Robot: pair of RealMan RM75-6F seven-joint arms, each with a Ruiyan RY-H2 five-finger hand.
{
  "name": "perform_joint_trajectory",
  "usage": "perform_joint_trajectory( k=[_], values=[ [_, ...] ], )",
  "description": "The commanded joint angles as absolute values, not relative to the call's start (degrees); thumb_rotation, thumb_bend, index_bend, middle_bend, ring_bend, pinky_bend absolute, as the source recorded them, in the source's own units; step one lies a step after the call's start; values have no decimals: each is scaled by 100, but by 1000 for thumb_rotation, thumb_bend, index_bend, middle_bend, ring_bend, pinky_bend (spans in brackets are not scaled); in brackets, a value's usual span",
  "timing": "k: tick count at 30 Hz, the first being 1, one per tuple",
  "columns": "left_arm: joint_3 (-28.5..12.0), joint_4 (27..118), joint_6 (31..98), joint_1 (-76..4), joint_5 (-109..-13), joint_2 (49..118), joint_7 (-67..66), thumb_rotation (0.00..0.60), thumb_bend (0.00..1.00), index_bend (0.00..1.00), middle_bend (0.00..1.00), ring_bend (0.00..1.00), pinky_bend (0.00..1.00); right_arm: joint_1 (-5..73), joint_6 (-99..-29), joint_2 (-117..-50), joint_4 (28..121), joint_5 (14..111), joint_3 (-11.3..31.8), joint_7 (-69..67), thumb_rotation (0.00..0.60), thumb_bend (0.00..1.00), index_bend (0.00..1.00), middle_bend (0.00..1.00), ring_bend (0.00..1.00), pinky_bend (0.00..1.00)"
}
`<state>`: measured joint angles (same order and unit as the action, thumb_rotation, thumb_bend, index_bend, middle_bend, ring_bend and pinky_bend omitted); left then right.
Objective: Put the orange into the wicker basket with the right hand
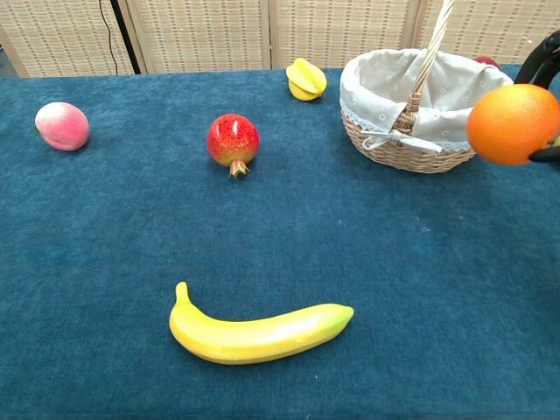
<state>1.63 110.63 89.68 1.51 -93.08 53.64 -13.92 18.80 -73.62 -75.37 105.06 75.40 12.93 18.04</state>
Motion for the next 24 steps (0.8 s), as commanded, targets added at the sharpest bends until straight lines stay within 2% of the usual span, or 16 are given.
perform_joint_trajectory(
  k=[1,11,24],
  values=[
    [161,11059,8959,146,-9298,5364,-1390,600,0,0,0,0,0,2009,-7188,-7397,10618,7209,1511,1699,600,107,712,570,611,639],
    [147,11042,8910,121,-9230,5376,-1390,600,0,0,0,0,0,2511,-6404,-7224,10624,6185,2053,1127,600,108,713,570,611,639],
    [153,11032,8851,95,-9188,5374,-1367,600,0,0,0,0,0,3165,-5547,-7202,10087,5245,2542,456,600,108,715,572,611,639]
  ],
)
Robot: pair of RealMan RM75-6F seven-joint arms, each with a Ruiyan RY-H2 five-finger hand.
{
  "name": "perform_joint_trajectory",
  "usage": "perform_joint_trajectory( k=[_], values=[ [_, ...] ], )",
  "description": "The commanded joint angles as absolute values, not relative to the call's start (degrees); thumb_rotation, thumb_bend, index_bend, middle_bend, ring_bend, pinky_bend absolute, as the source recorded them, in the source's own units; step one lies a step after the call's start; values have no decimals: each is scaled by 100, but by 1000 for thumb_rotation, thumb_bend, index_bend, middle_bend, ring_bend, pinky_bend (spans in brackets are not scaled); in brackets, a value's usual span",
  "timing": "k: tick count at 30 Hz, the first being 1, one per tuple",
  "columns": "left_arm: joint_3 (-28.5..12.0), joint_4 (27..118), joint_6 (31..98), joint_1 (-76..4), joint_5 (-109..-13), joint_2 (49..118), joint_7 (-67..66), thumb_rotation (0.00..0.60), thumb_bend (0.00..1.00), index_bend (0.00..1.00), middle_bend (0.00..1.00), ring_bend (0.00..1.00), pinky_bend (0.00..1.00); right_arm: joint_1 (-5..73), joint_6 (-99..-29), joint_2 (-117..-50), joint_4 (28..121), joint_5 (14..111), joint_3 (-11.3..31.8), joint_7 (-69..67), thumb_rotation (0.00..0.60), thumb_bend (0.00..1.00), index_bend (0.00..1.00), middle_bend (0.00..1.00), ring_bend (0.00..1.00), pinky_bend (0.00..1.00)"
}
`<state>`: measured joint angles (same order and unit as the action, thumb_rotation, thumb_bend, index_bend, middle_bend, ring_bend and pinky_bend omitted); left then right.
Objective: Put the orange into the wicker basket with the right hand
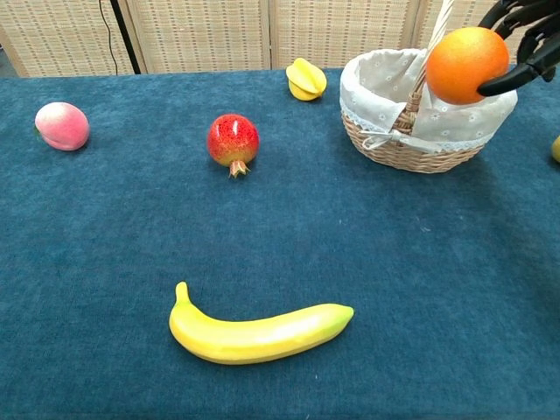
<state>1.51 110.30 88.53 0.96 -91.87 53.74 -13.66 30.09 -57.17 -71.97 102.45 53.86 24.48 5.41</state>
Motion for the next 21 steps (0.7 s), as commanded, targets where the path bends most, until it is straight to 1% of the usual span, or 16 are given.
perform_joint_trajectory(
  k=[1,10,14,16,18,21],
  values=[
    [156,11037,8853,96,-9191,5373,-1366,600,0,0,0,0,0,3248,-5456,-7207,9996,5177,2571,436,600,108,715,572,611,639],
    [166,11042,8877,109,-9198,5356,-1347,600,0,0,0,0,0,3760,-4725,-7317,9110,4834,2678,80,600,108,716,574,611,639],
    [163,11036,8857,98,-9182,5362,-1348,600,0,0,0,0,0,3874,-4565,-7369,8831,4912,2622,-51,600,108,715,575,609,638],
    [163,11034,8836,88,-9167,5368,-1350,600,0,0,0,0,0,3892,-4540,-7391,8756,4949,2586,-120,600,107,696,563,588,627],
    [161,11030,8820,81,-9156,5371,-1356,600,0,0,0,0,0,3889,-4561,-7406,8720,4993,2551,-158,600,107,635,508,534,592],
    [166,11031,8791,69,-9145,5378,-1360,600,0,0,0,0,0,3861,-4523,-7362,8730,5118,2456,-248,600,102,489,347,391,462]
  ],
)
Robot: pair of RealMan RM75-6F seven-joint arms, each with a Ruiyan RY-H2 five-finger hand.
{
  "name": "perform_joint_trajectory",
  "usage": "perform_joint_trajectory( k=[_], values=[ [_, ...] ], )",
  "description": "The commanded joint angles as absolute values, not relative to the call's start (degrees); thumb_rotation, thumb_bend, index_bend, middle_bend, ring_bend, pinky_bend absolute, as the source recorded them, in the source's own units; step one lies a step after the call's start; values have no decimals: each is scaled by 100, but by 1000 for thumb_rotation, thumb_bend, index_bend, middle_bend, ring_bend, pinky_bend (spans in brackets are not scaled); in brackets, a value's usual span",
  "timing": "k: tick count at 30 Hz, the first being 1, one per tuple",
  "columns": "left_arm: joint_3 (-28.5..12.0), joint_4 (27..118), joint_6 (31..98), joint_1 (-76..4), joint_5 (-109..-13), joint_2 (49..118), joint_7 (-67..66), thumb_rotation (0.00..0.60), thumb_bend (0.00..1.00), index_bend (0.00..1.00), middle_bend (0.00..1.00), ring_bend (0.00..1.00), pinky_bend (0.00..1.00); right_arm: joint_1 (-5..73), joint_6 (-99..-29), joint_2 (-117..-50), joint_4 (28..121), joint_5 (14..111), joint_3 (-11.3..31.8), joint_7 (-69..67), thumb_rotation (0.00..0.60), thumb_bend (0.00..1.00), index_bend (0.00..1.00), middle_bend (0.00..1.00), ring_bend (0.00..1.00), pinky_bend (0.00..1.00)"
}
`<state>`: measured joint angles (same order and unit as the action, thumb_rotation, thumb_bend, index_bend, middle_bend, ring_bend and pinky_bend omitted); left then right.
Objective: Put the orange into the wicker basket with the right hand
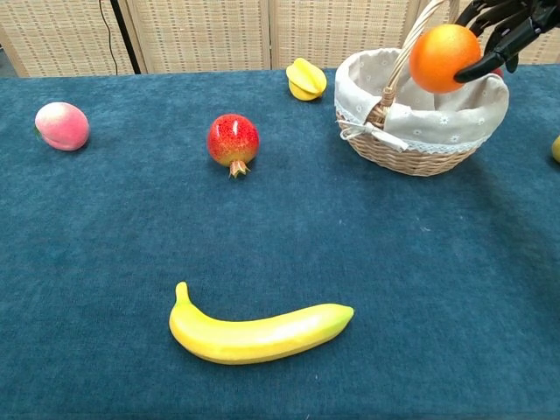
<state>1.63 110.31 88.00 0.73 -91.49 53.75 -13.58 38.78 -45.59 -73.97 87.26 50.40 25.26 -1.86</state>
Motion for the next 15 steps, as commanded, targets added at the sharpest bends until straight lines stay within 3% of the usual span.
perform_joint_trajectory(
  k=[1,4,7,15],
  values=[
    [168,11033,8788,67,-9146,5380,-1365,600,0,0,0,0,0,3856,-4403,-7277,8747,5151,2379,-263,600,96,428,281,329,402],
    [175,11040,8792,71,-9151,5379,-1368,600,0,0,0,0,0,3870,-4177,-7041,8820,5191,2293,-298,600,58,295,141,201,279],
    [177,11043,8789,68,-9152,5378,-1368,600,0,0,0,0,0,3875,-4231,-6960,8863,5248,2239,-263,600,14,239,73,139,223],
    [203,11052,8758,57,-9177,5371,-1352,600,0,0,0,0,0,3818,-4710,-6598,9265,5340,2045,229,600,0,202,46,109,170]
  ],
)
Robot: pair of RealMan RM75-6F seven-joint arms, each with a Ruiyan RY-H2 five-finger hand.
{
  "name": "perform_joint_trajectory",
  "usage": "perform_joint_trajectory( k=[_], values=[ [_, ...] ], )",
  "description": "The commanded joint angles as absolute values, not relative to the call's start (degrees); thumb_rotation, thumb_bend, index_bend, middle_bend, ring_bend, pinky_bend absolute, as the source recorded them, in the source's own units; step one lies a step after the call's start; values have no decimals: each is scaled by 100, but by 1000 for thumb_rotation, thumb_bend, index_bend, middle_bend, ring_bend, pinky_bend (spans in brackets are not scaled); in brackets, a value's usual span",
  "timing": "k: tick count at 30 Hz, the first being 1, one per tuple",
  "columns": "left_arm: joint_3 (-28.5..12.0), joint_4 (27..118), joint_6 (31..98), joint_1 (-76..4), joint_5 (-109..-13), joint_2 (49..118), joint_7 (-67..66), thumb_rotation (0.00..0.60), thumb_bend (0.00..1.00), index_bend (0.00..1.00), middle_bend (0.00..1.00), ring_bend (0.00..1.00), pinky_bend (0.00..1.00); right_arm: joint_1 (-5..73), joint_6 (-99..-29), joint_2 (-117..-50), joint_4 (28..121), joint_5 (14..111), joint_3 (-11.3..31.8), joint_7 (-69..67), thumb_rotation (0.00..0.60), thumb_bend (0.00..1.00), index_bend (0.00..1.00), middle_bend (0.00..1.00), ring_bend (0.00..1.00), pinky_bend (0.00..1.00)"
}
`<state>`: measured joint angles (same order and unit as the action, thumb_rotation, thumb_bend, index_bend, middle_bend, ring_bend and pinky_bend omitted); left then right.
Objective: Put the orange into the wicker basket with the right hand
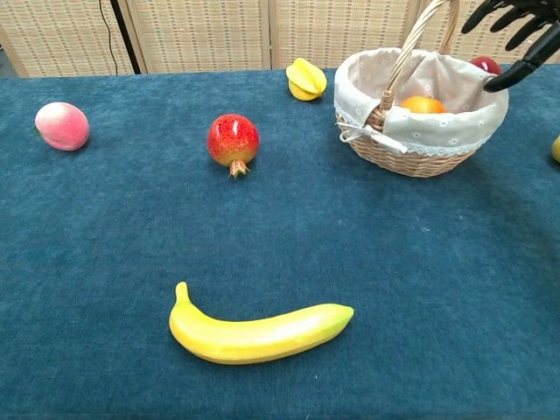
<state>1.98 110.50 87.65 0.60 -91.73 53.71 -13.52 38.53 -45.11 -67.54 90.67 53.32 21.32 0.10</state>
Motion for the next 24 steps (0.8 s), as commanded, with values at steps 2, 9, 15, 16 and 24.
perform_joint_trajectory(
  k=[2,9,15,16,24],
  values=[
    [211,11058,8749,56,-9180,5368,-1345,600,0,0,0,0,0,3794,-4879,-6527,9347,5364,1971,429,600,0,201,44,109,169],
    [219,11082,8754,59,-9173,5328,-1301,600,0,0,0,0,0,3374,-5976,-6259,9784,6055,1358,1546,600,0,166,25,77,135],
    [225,11095,8782,71,-9186,5301,-1288,600,0,0,0,0,0,2765,-6795,-6115,10156,7082,753,1699,600,0,125,6,57,113],
    [226,11096,8785,73,-9187,5299,-1289,600,0,0,0,0,0,2673,-6924,-6104,10181,7259,673,1678,600,0,122,6,57,113],
    [237,11083,8766,63,-9209,5307,-1288,600,0,0,0,0,0,2057,-7726,-5989,10297,8269,187,1435,600,0,124,6,57,113]
  ],
)
